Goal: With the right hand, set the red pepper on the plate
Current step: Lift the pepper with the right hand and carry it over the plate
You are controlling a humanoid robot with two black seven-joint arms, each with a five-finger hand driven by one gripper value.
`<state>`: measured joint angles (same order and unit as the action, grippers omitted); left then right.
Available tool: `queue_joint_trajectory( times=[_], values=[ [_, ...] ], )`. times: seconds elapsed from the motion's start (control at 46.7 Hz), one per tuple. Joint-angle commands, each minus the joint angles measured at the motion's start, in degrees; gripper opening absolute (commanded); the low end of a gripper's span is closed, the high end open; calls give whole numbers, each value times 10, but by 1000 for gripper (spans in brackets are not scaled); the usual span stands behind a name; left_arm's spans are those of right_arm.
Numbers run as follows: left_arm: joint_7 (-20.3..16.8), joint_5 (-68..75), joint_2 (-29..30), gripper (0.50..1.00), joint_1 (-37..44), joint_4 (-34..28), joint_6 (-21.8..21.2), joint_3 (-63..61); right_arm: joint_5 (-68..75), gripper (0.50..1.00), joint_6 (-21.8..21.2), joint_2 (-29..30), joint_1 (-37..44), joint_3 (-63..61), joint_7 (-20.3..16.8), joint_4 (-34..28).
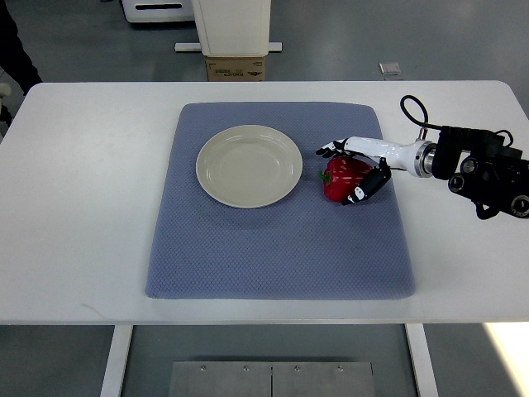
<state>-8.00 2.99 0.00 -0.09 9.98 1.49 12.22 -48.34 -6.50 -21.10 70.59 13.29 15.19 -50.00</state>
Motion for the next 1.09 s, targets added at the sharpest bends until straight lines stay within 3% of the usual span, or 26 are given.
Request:
queue_joint_trajectory(
  times=[0.0, 0.214, 0.321, 0.749, 1.07],
  values=[
    [0, 0, 0, 1000, 0, 0, 0, 0, 0, 835, 0, 4, -1, 4, 0, 3],
    [0, 0, 0, 1000, 0, 0, 0, 0, 0, 669, 0, 4, -1, 4, 0, 9],
    [0, 0, 0, 1000, 0, 0, 0, 0, 0, 500, -1, 2, 3, 5, -1, 9],
    [0, 0, 0, 1000, 0, 0, 0, 0, 9, 500, -2, 5, 57, 2, -16, 10],
    [0, 0, 0, 1000, 0, 0, 0, 0, 16, 500, -6, 80, 94, -2, -23, 76]
  ],
)
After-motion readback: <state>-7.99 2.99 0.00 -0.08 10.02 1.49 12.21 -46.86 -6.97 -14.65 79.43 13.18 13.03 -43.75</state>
